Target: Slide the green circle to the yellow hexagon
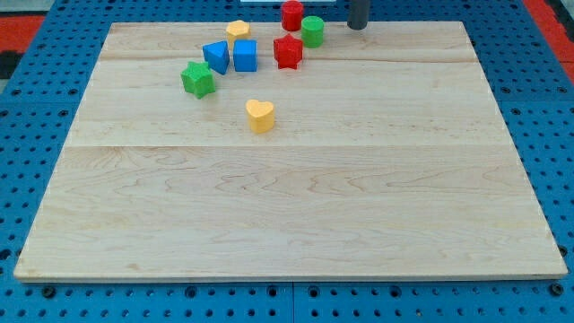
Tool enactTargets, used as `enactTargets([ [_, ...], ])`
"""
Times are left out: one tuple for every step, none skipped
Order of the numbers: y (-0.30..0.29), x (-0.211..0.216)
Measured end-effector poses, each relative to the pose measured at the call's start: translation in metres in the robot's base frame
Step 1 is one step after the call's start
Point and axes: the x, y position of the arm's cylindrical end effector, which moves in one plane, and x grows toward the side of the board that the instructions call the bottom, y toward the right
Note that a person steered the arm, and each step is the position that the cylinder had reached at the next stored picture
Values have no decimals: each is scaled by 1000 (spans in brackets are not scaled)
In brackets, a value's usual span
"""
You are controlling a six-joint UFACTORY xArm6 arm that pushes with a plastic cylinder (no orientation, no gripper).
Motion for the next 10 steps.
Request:
enactTargets([
  [0,1],
  [-4,4],
  [-6,16],
  [-26,17],
  [-72,17],
  [-89,17],
  [-101,18],
  [-111,18],
  [-120,18],
  [-125,17],
])
